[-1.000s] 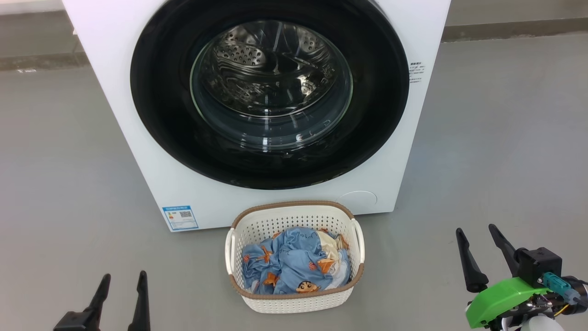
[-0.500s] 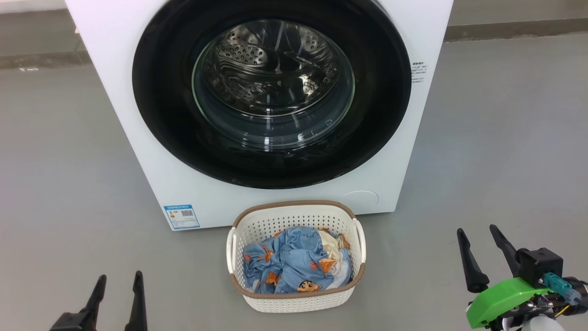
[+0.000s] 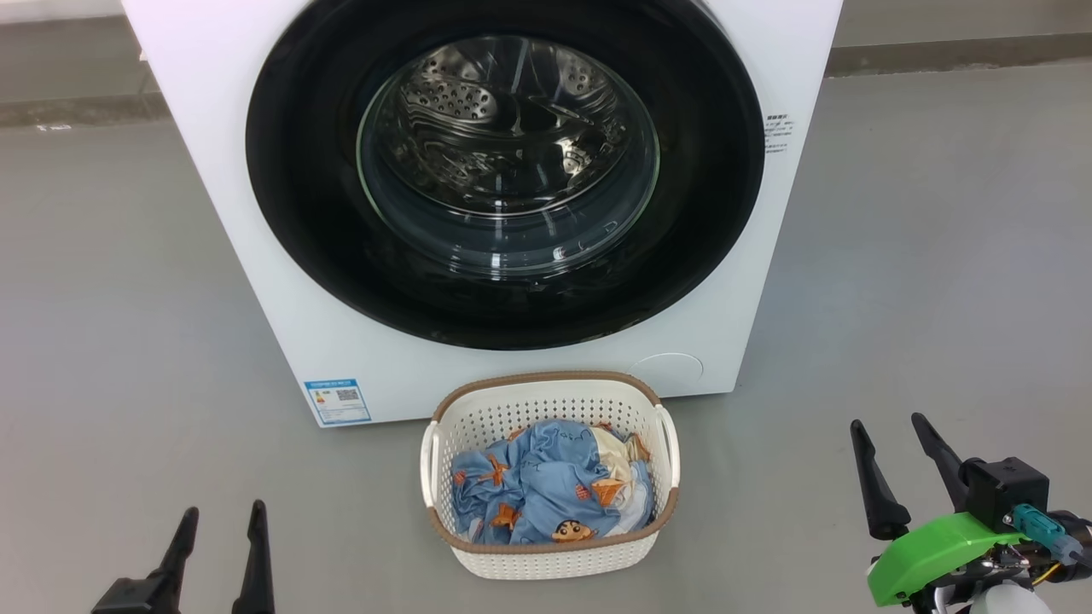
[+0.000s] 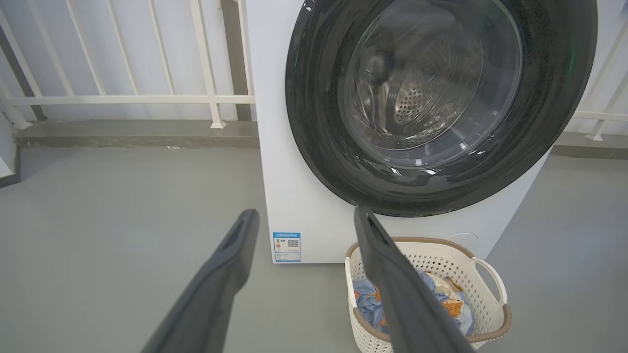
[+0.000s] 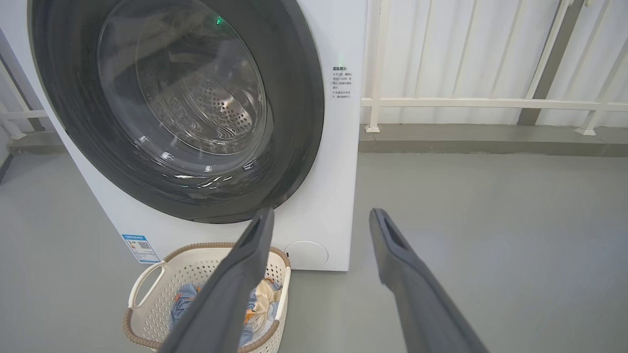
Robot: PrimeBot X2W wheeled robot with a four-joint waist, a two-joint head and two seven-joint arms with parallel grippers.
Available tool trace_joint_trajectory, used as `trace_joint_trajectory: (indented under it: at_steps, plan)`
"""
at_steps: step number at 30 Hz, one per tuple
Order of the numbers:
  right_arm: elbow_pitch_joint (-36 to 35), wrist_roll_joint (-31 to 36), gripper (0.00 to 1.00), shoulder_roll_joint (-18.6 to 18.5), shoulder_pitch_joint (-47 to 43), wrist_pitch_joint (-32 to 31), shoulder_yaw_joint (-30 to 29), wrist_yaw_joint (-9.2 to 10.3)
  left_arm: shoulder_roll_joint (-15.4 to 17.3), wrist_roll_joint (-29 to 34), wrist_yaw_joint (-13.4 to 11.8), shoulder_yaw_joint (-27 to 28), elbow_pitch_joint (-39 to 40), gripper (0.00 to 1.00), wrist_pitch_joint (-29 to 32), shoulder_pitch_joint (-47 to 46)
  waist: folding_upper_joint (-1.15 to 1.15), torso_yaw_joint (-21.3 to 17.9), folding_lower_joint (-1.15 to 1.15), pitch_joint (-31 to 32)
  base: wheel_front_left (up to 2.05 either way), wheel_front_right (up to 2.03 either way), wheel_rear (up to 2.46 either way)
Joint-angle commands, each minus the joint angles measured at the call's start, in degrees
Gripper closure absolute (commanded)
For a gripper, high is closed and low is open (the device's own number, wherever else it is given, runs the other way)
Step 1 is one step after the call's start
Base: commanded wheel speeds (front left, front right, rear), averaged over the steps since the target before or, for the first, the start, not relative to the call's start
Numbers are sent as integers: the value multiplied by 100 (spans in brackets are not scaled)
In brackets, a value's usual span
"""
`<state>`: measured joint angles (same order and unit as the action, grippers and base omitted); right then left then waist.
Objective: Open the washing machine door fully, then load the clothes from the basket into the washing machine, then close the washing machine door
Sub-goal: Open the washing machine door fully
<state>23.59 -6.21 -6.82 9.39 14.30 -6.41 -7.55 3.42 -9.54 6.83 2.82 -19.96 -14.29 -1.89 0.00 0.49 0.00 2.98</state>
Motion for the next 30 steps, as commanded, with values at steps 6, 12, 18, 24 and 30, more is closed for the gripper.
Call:
trace_joint_trajectory:
  at_steps: [6,12,18,24,30]
  plan:
    - [-194,11,0,-31,119,70,106,6,107,167,29,203,205,0,-71,-241,0,-5,0,-10,25,25,-51]
    - [-228,19,0,-32,110,70,80,6,90,202,37,235,228,0,-71,-220,0,-14,0,-2,71,71,-142]
    - [-249,17,0,-54,62,70,51,6,69,216,45,241,242,0,-71,-175,0,-20,0,10,115,115,-230]
    - [-301,37,0,-50,47,70,6,6,47,164,52,280,345,0,-71,-188,0,-10,0,0,122,122,-244]
    - [-399,58,0,-23,20,70,-53,6,23,199,56,293,453,0,-71,-165,0,-3,0,-17,89,89,-177]
